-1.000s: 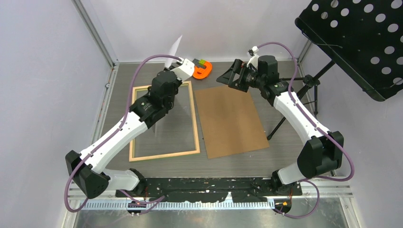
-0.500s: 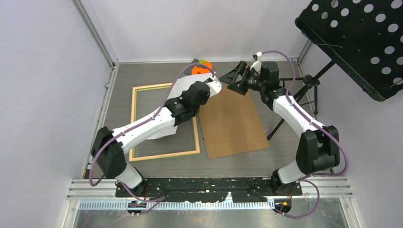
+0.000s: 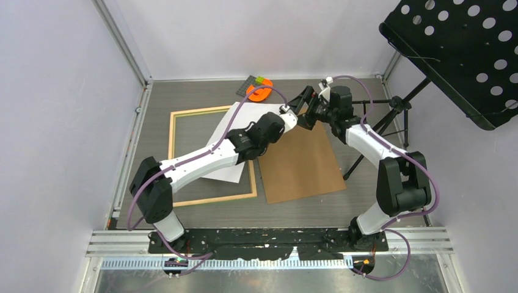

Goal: Put the photo into the frame
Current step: Turn over the photo from the photo frame.

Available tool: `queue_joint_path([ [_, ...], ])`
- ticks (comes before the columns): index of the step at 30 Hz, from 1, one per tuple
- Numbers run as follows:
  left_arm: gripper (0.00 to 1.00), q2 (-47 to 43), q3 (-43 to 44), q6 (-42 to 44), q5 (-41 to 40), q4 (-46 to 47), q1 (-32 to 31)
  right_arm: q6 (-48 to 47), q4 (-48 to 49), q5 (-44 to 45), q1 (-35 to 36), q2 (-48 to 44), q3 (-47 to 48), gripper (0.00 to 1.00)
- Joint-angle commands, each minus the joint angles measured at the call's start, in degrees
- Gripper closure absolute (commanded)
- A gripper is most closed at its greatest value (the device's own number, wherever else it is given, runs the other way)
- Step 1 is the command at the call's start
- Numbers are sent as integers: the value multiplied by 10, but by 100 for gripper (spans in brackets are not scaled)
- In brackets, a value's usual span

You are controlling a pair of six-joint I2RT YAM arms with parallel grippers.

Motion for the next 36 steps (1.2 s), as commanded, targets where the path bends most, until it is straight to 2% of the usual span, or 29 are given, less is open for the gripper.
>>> queue_joint_path([
  [1, 100, 15, 32, -27, 5, -2, -13, 6, 29, 9, 8, 0, -5, 3],
  [15, 100, 56, 54, -58, 12, -18, -41, -4, 21, 40, 44, 21, -36, 0],
  [23, 100, 66, 62, -70, 18, -22, -51, 1, 33, 52, 49, 15, -59, 8],
  [27, 100, 72, 66, -74, 16, -22, -59, 15, 54, 55, 57, 17, -70, 15],
  [32, 100, 84, 76, -79, 14, -29, -63, 26, 73, 52, 60, 17, -74, 35],
  [36, 100, 88, 81, -83, 16, -31, -66, 29, 81, 56, 59, 10, -83, 48],
])
